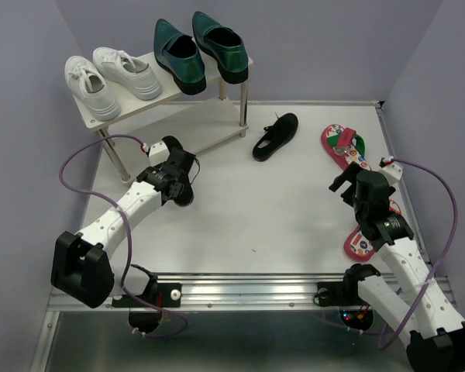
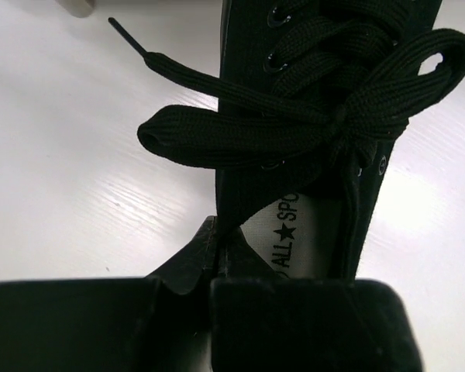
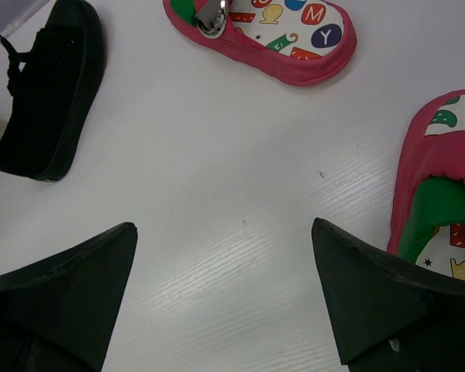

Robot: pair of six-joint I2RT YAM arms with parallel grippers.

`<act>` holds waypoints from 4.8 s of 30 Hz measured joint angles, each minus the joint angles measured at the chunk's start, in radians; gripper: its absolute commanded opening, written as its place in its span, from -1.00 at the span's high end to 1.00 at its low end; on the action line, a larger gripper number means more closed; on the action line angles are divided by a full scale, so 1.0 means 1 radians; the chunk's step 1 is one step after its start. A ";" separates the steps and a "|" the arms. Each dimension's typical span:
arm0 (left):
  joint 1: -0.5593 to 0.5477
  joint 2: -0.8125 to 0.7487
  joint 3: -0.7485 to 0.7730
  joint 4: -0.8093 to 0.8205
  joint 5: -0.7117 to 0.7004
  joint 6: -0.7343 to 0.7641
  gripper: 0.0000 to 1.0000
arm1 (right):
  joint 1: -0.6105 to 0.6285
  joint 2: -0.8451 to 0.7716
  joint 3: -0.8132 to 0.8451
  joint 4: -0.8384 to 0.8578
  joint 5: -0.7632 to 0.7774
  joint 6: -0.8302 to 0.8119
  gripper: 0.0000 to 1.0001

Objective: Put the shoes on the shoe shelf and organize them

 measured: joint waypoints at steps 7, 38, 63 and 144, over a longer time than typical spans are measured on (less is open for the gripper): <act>0.111 0.084 0.018 0.026 -0.027 0.080 1.00 | 0.000 0.004 0.000 0.003 -0.005 -0.006 -1.00; 0.336 0.343 0.200 0.202 -0.073 0.196 0.36 | 0.000 0.009 0.000 0.013 -0.014 -0.010 -1.00; 0.169 0.137 0.194 0.133 -0.045 0.180 -0.10 | 0.000 0.003 -0.002 0.021 -0.024 -0.013 -1.00; 0.329 0.190 0.135 0.439 -0.067 0.721 1.00 | 0.000 0.006 -0.035 0.029 -0.029 -0.011 -1.00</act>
